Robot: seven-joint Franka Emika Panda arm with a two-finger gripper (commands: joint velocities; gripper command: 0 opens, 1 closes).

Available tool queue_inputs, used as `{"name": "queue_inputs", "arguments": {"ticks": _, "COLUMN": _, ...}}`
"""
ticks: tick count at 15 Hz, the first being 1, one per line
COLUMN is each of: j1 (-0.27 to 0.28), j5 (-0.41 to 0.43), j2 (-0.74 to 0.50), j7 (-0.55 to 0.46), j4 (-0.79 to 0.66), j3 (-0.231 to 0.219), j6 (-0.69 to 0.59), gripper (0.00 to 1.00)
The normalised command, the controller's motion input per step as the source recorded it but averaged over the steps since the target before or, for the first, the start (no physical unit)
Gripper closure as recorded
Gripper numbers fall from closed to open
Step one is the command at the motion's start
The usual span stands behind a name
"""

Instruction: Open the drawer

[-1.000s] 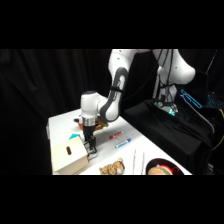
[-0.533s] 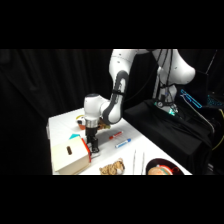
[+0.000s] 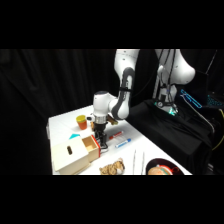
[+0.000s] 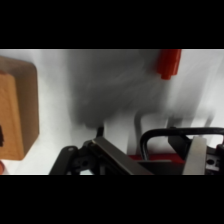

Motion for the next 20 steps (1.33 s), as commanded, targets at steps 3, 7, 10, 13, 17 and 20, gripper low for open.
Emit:
{"name": "queue_inputs", "arguments": {"ticks": 3, "j1": -0.162, "j5": -0.078, "j2": -0.41, "j7": -0.04, "j4": -0.54, "j3": 0.064, "j6": 0.15, "gripper": 0.00}}
{"name": "queue_inputs", "arguments": {"ticks": 7, "j1": -0.159, "j5": -0.071, "j2": -0.38, "j7": -0.07, "j4": -0.44, "j3": 0.094, "j6": 0.09, "gripper": 0.00}}
{"name": "queue_inputs", "arguments": {"ticks": 10, "j1": -0.125, "j5": -0.054, "j2": -0.43, "j7": -0.07, "j4": -0.35, "j3": 0.107, "j6": -0.12, "gripper": 0.00}}
{"name": "queue_inputs", "arguments": {"ticks": 13, "j1": -0.047, "j5": 0.023, "j2": -0.52, "j7": -0.06, "j4": -0.23, "j3": 0.068, "j6": -0.46, "gripper": 0.00}}
{"name": "queue_inputs", "arguments": {"ticks": 17, "j1": 0.109, "j5": 0.141, "j2": -0.54, "j7": -0.13, "j4": -0.17, "j3": -0.047, "j6": -0.51, "gripper": 0.00}}
{"name": "queue_inputs", "arguments": {"ticks": 20, "j1": 0.242, "j5": 0.154, "j2": -0.54, "j7": -0.13, "j4": -0.14, "j3": -0.187, "j6": -0.49, "gripper": 0.00}}
